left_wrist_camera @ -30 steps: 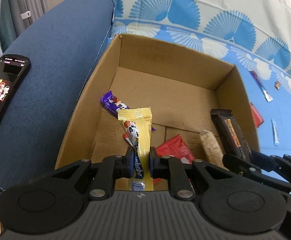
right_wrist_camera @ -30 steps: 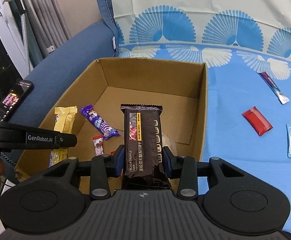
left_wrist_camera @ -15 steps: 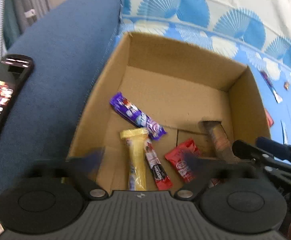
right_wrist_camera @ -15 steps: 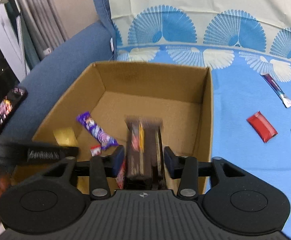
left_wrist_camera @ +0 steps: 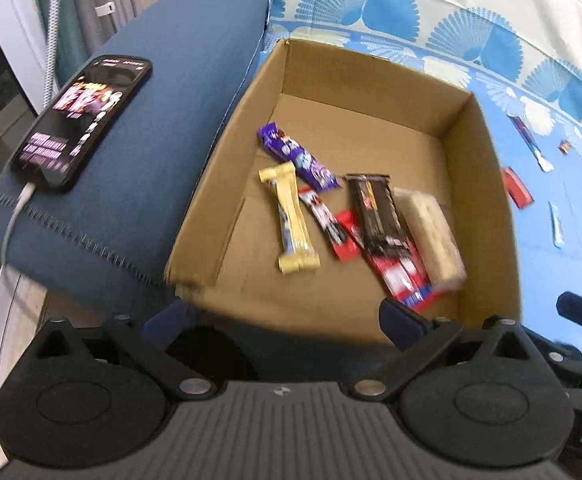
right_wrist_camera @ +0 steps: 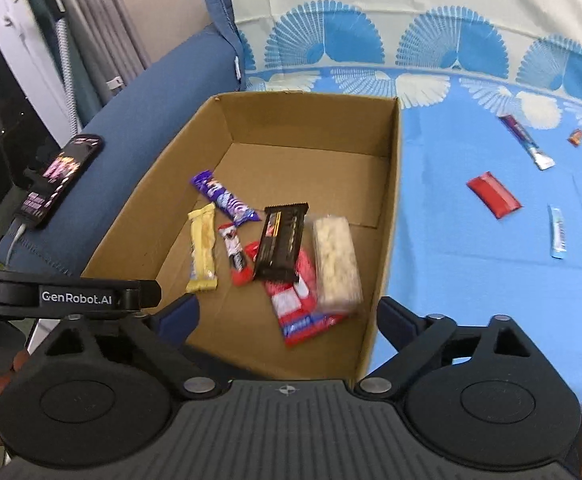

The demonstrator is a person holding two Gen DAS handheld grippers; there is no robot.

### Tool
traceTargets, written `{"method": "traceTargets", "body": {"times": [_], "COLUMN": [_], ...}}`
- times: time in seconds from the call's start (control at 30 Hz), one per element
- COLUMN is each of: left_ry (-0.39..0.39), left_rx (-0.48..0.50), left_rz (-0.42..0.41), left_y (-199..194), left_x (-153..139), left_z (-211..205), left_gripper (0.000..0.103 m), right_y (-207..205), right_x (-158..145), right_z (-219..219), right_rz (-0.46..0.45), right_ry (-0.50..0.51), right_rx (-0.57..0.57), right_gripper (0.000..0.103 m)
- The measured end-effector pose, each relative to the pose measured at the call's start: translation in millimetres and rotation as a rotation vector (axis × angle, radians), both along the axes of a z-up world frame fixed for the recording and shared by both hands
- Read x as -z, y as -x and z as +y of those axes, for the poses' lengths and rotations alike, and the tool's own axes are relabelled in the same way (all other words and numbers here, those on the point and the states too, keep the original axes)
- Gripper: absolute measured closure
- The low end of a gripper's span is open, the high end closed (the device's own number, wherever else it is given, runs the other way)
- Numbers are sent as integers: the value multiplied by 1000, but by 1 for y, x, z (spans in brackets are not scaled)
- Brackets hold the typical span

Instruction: Organize snacks

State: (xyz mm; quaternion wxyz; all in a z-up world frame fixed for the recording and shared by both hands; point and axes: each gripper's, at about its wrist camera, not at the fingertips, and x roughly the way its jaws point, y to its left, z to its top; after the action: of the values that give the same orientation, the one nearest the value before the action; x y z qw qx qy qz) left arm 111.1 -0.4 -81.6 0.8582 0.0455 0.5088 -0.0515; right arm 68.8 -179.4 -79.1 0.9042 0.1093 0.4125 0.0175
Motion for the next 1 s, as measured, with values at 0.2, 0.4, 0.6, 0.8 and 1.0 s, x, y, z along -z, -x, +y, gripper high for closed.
{"method": "traceTargets", "body": {"times": [0.2,0.4,0.6,0.8,1.0], "left_ry": [-15,-43,-54,-57,-60], "left_rx": [11,59,90,87,91], "left_rz": [-44,-91,-147,-179,-202], "left_y": [49,87,114,129,137], "left_x": [-15,-26,-40,-50,-56], "left_z": [0,-10,-18,-19,-19], "left_gripper": [0,0,0,0,0], "right_y": [54,98,124,145,156], "right_x": [-24,-40,-49,-57,-62], "right_z": [9,10,4,6,8], "right_rz": [-95,-182,-231,-280,-309], "right_ry": [33,69,50,51,54], "right_rx": [6,-1,35,26,27], "right_gripper": [3,1,1,1,1]}}
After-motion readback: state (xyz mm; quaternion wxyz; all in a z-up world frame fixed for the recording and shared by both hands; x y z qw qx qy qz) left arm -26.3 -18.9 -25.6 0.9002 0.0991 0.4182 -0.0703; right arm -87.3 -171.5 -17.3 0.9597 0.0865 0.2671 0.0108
